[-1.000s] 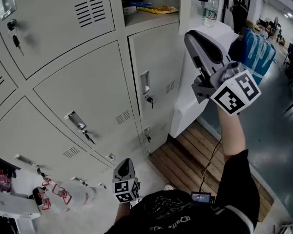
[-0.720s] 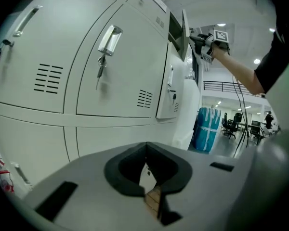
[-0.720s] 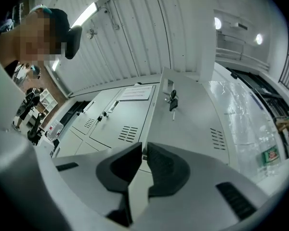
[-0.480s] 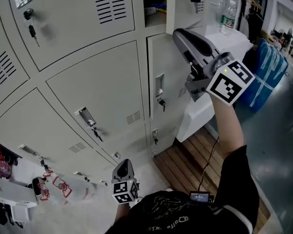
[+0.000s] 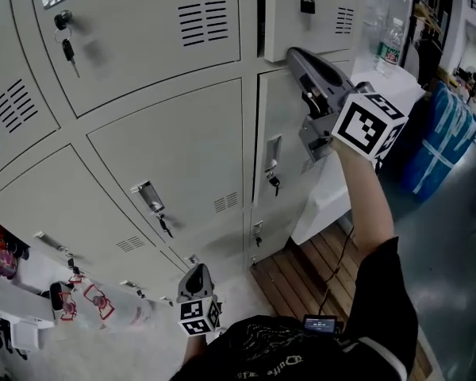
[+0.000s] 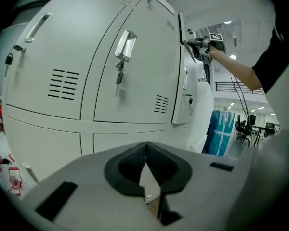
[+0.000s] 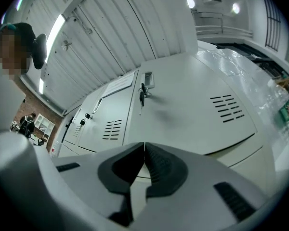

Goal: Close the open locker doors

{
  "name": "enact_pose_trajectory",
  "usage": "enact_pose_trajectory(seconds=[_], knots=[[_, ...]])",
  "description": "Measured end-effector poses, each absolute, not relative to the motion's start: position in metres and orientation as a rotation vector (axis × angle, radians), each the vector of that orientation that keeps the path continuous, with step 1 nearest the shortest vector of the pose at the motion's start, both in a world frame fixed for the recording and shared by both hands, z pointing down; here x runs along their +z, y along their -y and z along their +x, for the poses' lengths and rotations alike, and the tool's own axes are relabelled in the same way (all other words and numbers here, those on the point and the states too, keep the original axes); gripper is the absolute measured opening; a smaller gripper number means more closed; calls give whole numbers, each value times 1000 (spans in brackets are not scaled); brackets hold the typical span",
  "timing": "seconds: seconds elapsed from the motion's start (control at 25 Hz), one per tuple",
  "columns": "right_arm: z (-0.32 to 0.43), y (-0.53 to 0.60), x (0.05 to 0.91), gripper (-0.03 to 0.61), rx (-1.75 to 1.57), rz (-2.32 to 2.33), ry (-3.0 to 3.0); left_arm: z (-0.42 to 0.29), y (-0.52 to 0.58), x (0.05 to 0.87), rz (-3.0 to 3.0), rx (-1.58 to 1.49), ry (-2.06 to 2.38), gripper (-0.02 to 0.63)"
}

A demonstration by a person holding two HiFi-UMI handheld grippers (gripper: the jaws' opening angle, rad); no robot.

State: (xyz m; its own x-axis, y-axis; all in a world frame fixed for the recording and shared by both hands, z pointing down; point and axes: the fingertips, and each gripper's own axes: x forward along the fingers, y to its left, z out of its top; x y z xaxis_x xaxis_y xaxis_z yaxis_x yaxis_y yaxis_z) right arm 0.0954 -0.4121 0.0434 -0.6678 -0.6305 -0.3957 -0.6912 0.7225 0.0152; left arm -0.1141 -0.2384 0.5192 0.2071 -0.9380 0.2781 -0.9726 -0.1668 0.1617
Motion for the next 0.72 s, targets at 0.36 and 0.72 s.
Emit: enact_pose_trajectory(seconds=[0.36,0.72], knots=[[96,425,40,6,211,-1070,-2630,-121,251,519,2163,153,1834,8],[94,427,40,6,150,-1129,-2632,-102,254,522,2217,198,1780,8]])
